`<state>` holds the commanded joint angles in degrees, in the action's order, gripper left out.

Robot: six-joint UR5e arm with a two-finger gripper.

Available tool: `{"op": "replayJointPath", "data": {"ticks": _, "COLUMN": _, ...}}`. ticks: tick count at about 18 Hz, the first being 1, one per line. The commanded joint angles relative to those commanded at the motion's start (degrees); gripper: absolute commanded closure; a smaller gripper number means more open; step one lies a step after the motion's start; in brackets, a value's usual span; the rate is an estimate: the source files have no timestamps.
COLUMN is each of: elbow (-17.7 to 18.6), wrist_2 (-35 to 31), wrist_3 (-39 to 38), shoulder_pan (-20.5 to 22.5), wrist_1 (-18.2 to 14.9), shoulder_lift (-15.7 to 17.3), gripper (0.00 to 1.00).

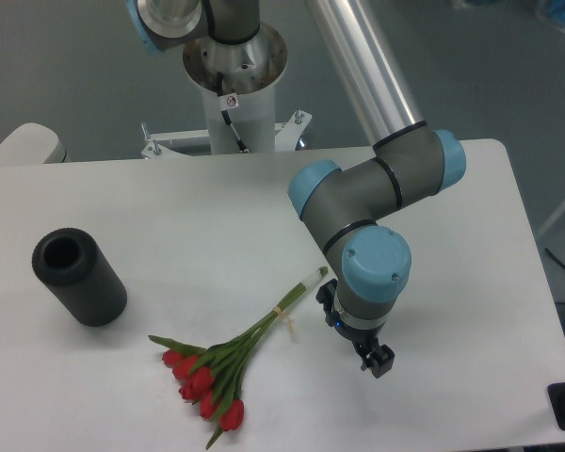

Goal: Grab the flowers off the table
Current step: 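Move the gripper over the red tulip bouquet's stems and lower it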

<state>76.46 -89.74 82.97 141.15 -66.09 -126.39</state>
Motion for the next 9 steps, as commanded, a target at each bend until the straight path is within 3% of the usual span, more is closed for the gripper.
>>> {"op": "replayJointPath", "data": {"ticks": 9, "elbow": 3.59, "wrist_2": -0.18, "wrist_3": -3.06, "shoulder_pan": -2.28, "wrist_1": -0.44, "shoulder_lift": 2.46, "gripper": 0.00}}
